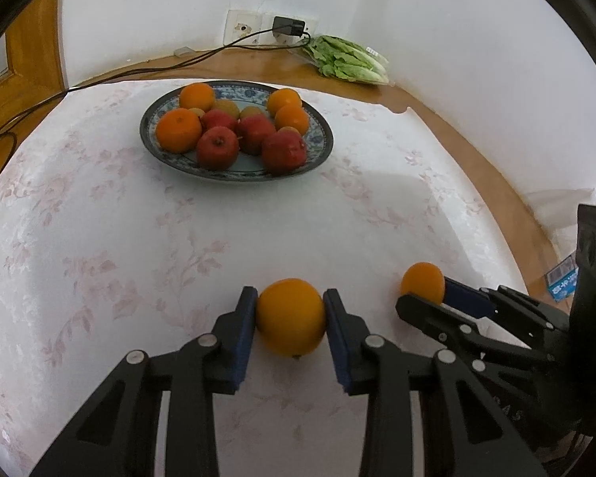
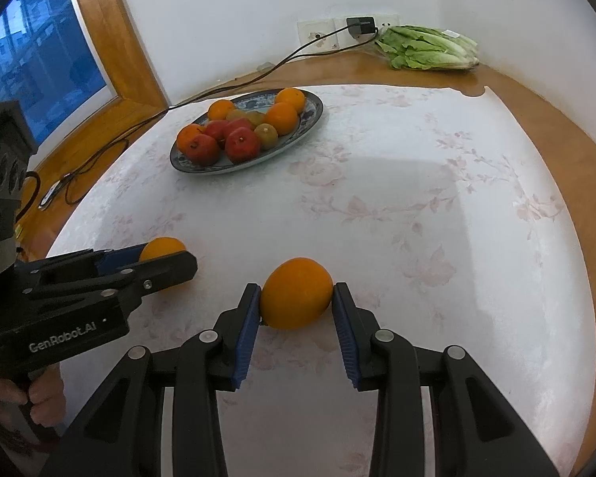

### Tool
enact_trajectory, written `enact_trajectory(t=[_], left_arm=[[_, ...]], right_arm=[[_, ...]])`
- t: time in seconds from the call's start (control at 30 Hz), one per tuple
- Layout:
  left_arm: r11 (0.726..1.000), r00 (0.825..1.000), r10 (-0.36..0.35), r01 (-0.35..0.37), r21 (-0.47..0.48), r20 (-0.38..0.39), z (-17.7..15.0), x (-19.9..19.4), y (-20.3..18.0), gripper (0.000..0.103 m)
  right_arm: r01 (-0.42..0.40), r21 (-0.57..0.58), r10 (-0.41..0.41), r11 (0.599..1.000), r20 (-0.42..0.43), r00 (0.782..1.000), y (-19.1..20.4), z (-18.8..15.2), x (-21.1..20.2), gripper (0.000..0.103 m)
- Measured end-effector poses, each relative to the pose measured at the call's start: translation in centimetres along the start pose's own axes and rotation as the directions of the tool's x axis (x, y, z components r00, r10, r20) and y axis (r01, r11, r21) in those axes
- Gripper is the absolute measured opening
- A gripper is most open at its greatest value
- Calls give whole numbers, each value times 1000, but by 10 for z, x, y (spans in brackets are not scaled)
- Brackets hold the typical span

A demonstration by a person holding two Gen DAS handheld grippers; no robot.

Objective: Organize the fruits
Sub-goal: 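Carry both oranges over the plate and lower them onto the fruit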

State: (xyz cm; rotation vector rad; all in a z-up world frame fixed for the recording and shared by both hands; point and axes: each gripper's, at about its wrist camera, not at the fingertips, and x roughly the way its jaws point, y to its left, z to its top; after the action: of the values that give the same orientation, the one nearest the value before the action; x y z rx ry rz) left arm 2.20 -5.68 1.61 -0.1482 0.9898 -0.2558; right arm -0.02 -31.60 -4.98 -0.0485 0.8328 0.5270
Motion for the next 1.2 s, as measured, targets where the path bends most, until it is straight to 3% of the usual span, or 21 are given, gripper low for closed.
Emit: enact_trajectory(t=[0.67,1.2], left_arm=[[998,999,-18,20,-52,42,-1,-23,20,35],[999,997,-5,9,-51,72,5,-38,21,35]], right_arm=[[22,7,-22,1000,-5,1000,7,3,-4,37],[-35,-51,36,998,14,999,33,16,-16,37]])
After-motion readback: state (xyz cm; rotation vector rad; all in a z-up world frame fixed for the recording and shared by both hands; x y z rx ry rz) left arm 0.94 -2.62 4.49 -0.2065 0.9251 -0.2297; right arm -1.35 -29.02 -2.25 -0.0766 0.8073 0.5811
